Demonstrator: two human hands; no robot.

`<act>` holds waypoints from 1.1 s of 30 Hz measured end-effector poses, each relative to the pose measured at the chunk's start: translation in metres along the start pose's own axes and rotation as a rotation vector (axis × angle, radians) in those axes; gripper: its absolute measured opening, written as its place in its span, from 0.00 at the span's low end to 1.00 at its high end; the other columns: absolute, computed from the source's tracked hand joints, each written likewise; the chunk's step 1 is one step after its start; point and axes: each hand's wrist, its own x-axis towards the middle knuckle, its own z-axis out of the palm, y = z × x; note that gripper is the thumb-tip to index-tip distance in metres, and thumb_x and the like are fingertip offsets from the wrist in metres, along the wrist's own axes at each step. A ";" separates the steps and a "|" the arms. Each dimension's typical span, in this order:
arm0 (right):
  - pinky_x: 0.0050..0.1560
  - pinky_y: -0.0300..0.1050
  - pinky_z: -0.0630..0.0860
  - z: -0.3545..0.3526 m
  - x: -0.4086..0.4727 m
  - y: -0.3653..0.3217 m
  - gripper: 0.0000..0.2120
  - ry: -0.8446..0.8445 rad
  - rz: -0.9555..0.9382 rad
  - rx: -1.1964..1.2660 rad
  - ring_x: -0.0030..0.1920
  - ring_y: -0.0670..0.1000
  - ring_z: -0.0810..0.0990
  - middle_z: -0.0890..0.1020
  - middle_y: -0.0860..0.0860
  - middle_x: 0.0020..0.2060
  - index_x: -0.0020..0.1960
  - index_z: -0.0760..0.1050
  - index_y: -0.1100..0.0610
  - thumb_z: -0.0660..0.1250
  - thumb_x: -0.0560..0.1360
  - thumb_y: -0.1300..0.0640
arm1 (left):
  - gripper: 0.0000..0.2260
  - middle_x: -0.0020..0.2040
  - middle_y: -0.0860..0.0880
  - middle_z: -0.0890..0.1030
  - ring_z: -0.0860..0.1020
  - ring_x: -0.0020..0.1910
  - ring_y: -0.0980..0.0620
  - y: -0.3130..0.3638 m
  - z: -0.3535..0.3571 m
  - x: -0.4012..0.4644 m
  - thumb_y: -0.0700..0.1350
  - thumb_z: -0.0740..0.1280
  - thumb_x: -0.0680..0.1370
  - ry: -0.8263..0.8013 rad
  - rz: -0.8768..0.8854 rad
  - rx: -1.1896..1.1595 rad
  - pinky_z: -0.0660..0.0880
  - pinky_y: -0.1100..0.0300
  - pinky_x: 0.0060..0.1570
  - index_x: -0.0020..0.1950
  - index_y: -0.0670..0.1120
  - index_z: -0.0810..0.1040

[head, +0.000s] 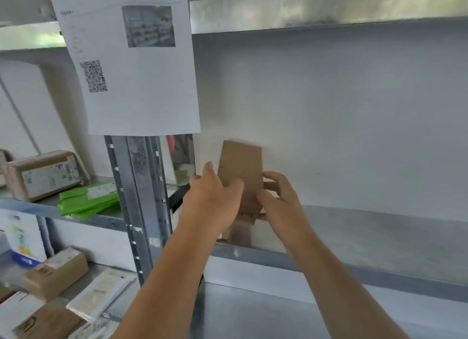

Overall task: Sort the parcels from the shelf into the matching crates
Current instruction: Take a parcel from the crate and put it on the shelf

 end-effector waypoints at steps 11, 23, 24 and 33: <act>0.59 0.52 0.83 -0.171 -0.113 -0.009 0.14 0.304 -0.281 -0.022 0.59 0.50 0.83 0.83 0.47 0.56 0.66 0.74 0.46 0.60 0.84 0.59 | 0.15 0.52 0.48 0.84 0.82 0.45 0.45 0.069 0.089 -0.091 0.59 0.50 0.87 -0.374 0.088 -0.466 0.77 0.51 0.43 0.54 0.59 0.75; 0.57 0.62 0.81 -0.429 -0.305 -0.053 0.16 0.649 -0.351 -0.146 0.49 0.50 0.85 0.86 0.48 0.43 0.51 0.77 0.58 0.63 0.80 0.44 | 0.18 0.57 0.52 0.87 0.83 0.58 0.47 0.235 0.254 -0.295 0.61 0.57 0.84 -0.780 0.124 -0.837 0.79 0.48 0.54 0.62 0.56 0.82; 0.56 0.60 0.82 -0.450 -0.322 -0.057 0.17 0.668 -0.360 -0.152 0.49 0.48 0.85 0.86 0.46 0.43 0.52 0.77 0.57 0.64 0.81 0.43 | 0.19 0.58 0.52 0.87 0.83 0.60 0.48 0.251 0.269 -0.314 0.63 0.57 0.84 -0.800 0.152 -0.849 0.80 0.47 0.56 0.63 0.57 0.82; 0.56 0.57 0.85 -0.606 -0.450 -0.077 0.14 0.855 -0.391 -0.204 0.62 0.55 0.83 0.85 0.52 0.61 0.61 0.75 0.58 0.69 0.80 0.52 | 0.24 0.59 0.53 0.84 0.83 0.59 0.52 0.366 0.373 -0.450 0.58 0.63 0.72 -1.007 0.437 -0.760 0.83 0.44 0.59 0.67 0.51 0.75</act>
